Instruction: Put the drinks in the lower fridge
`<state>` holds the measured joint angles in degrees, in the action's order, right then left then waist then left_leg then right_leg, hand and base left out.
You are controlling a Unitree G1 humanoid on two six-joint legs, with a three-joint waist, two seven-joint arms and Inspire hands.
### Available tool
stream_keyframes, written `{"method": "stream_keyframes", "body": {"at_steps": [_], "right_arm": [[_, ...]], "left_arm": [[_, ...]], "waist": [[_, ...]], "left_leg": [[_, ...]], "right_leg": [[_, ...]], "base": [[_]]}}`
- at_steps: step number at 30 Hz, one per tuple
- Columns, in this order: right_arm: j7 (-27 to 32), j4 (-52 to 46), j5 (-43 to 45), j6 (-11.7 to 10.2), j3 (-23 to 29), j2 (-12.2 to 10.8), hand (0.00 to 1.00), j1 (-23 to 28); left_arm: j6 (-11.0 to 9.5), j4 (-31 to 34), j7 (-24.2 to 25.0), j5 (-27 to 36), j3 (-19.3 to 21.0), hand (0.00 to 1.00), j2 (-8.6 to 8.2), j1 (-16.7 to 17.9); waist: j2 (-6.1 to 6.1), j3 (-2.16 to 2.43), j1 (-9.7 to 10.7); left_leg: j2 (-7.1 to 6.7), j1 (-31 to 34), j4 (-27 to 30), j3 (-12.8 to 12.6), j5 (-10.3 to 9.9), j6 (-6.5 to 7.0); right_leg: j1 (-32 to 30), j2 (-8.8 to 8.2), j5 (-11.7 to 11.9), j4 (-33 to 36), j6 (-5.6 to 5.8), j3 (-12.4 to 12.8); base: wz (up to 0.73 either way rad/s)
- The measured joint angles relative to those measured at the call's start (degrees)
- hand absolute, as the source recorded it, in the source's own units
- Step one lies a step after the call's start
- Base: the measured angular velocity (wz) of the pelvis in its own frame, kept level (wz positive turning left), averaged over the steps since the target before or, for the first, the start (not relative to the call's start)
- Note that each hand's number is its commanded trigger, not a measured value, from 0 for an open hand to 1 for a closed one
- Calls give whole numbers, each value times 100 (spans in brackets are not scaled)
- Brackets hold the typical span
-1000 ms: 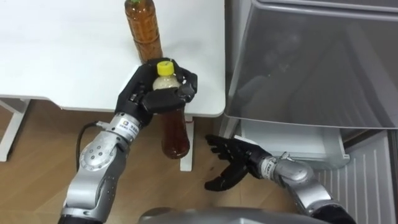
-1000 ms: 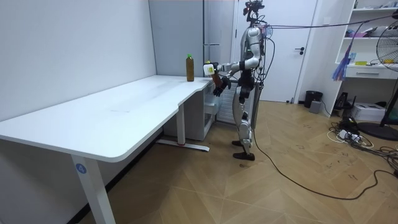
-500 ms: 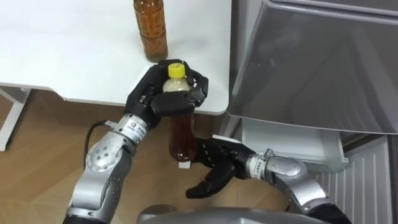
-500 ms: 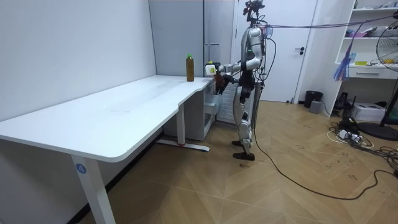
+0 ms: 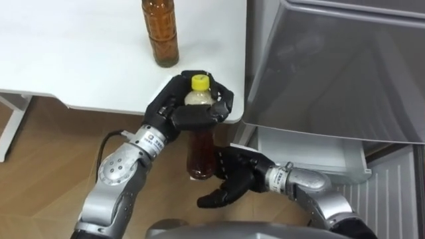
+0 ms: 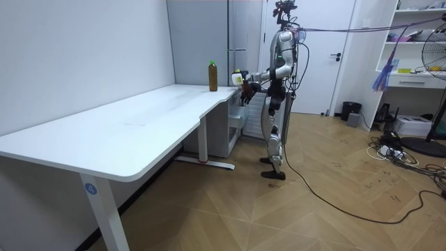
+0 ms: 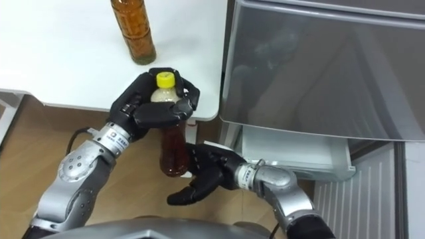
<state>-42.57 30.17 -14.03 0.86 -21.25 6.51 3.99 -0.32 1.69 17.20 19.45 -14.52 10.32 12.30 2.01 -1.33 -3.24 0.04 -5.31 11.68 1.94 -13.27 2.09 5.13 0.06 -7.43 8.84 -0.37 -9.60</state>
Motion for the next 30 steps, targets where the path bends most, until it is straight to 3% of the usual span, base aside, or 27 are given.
{"method": "stream_keyframes", "body": {"at_steps": [4, 11, 19, 21, 22, 24, 30], "right_arm": [[39, 75, -176, 50, -81, 15, 0, 0], [99, 61, -739, 49, -240, 101, 0, -17], [115, 135, -841, 49, -288, 144, 0, -23], [115, 138, -844, 50, -356, 215, 25, -25], [115, 138, -844, 50, -371, 228, 62, -25], [108, 138, -857, 50, -399, 257, 100, -24], [109, 138, -900, 50, -447, 299, 100, -24]], "left_arm": [[14, -211, 0, -26, -187, 100, 24, 1], [35, -345, 194, -25, -591, 100, 102, -4], [35, -674, 362, -37, -702, 100, 119, -20], [36, -734, 389, -36, -739, 100, 119, -32], [36, -746, 393, -36, -747, 100, 119, -33], [67, -748, 441, -37, -746, 100, 120, -37], [142, -747, 481, -38, -746, 100, 129, -68]], "waist": [[-26, -11, 0], [-89, 13, 32], [-119, 1, 161], [-124, 1, 170], [-124, 1, 170], [-127, 11, 169], [-119, 21, 177]], "left_leg": [[-1, 18, 1, -3, -1, 0], [1, 61, 9, -45, -1, -1], [0, 83, 5, -102, -1, -2], [-6, 92, 6, -105, -2, -2], [-14, 97, 7, -105, -2, -2], [-19, 158, 23, -105, -1, -2], [-29, 192, 52, -103, -1, -2]], "right_leg": [[-18, -1, 0, 4, 0, -4], [-63, 4, 0, 26, 0, 0], [-142, 6, 0, 98, 0, 7], [-149, 6, 0, 98, 0, 8], [-152, 6, 0, 98, 0, 8], [-207, 5, 0, 99, -1, 8], [-230, -5, 1, 99, -1, 8]], "base": [[0], [0], [-3], [0], [0], [0], [0]]}}
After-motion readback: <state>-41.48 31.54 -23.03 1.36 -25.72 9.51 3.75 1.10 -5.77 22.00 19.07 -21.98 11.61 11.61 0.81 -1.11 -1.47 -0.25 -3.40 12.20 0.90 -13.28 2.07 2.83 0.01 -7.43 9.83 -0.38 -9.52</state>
